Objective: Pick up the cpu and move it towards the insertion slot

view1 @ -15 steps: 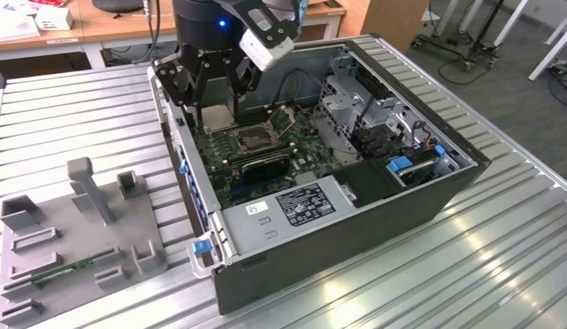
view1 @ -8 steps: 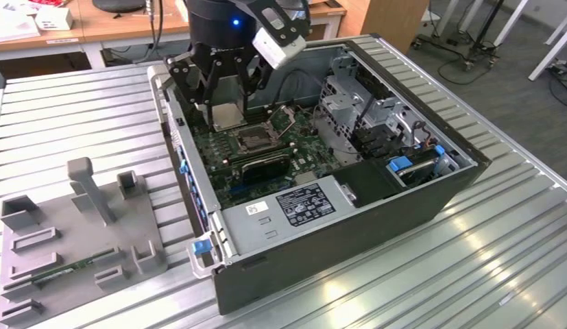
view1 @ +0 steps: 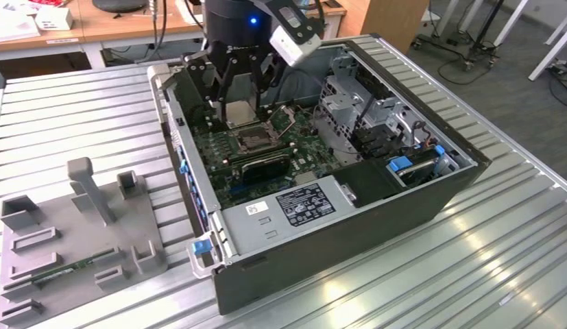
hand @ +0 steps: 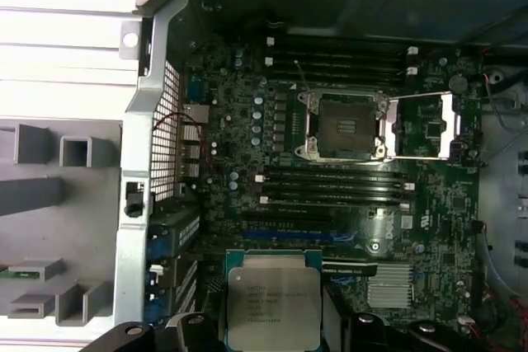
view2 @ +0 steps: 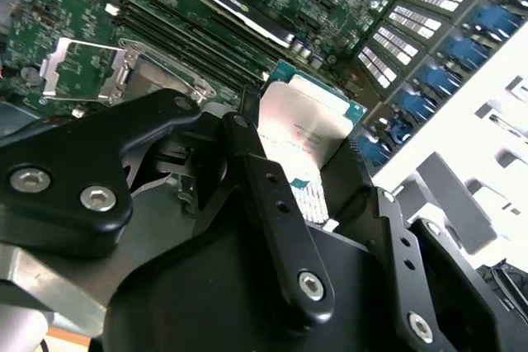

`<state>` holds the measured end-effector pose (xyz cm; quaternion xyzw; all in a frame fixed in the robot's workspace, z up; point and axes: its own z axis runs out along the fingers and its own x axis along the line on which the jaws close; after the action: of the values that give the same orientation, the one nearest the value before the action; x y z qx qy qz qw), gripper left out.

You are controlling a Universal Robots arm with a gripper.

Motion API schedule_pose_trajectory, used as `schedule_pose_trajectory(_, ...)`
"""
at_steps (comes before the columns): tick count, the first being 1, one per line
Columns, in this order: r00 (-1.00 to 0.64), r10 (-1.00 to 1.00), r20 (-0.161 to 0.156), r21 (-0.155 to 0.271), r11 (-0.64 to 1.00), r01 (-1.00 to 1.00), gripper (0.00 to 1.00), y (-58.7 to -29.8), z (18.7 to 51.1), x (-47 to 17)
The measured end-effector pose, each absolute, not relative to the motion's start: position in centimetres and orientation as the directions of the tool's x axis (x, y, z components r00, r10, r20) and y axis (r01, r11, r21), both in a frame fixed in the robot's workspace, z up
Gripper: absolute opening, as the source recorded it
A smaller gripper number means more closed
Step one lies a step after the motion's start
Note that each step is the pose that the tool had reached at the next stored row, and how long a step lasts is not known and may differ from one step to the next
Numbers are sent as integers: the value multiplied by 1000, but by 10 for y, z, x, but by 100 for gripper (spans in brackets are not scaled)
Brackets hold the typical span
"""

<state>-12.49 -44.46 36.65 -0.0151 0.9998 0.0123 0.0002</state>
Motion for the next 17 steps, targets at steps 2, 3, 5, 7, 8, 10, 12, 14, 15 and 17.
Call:
schedule_pose_trajectory(2, -1000, -30, -1, 24, 999, -30, 55, -445, 366, -120)
schedule_pose_trajectory(3, -1000, -30, -1, 25, 999, -30, 55, -445, 366, -118)
schedule_pose_trajectory(5, -1000, -30, -1, 24, 999, -30, 55, -445, 366, -114)
schedule_pose_trajectory(7, -1000, -30, -1, 24, 999, -30, 55, -445, 366, -111)
schedule_pose_trajectory(8, -1000, -30, -1, 24, 999, -30, 55, -445, 366, -110)
schedule_pose_trajectory(10, -1000, -30, -1, 25, 999, -30, 55, -445, 366, -109)
schedule_pose_trajectory(12, -1000, -30, -1, 25, 999, -30, 55, -445, 366, -109)
schedule_pose_trajectory(14, -1000, -30, -1, 24, 999, -30, 55, -445, 366, -109)
schedule_pose_trajectory(15, -1000, -30, -1, 24, 999, -30, 55, -445, 366, -109)
schedule_pose_trajectory(17, -1000, -30, -1, 24, 999, -30, 55, -445, 366, -109)
